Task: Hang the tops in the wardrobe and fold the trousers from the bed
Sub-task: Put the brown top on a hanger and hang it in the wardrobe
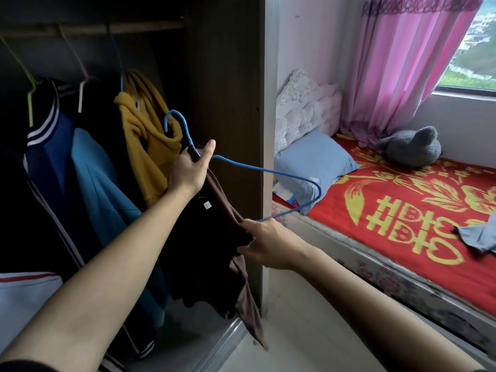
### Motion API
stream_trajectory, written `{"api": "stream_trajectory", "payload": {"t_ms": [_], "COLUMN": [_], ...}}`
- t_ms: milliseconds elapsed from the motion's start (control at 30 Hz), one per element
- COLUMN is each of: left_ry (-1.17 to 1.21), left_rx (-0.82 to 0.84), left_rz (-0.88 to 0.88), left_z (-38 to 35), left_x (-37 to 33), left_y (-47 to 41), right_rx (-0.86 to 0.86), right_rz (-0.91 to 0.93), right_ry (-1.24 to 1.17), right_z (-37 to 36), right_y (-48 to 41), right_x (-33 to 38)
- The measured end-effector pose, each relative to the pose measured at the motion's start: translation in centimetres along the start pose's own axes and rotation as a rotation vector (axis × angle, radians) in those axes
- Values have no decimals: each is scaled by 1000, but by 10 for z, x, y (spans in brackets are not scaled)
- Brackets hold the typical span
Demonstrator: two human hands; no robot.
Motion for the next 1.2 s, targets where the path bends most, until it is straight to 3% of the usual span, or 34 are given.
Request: {"api": "stream_trajectory", "payload": {"t_ms": [100,300,567,700,867,933,1100,1200], "left_ry": [-40,-149,-191,-259,-342,-291,119,239], "left_rx": [-44,-46,-2,88,354,451,470,595], "left_rz": [51,-22,-62,-104,-182,-169,-16,46], "left_z": [8,21,24,21,-12,-25,-23,-25], "left_x": [10,24,29,32,23,14,-4,-5], "left_y": [-8,-12,-17,-9,21,33,40,49], "right_rx": [-27,-277,-321,-392,-364,-308,-263,-174], "right_rz": [-60,-85,-12,17,-15,-19,-80,-87], "right_ry": [43,149,250,318,279,293,254,264], "right_z": [3,50,73,88,90,86,95,97], "right_y": [11,37,45,45,22,6,-15,-20], "right_x": [-21,-56,-51,-51,-48,-44,-46,-48]}}
Point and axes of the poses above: each hand's wrist, its own y-axis away from the middle knuckle, its own z-axis out of the back of the hand, x = y × z, the point moved 7 cm from there along -y, towards the middle knuckle, and after that the axes turned 10 degrees about -x, right-handed, at the moved point
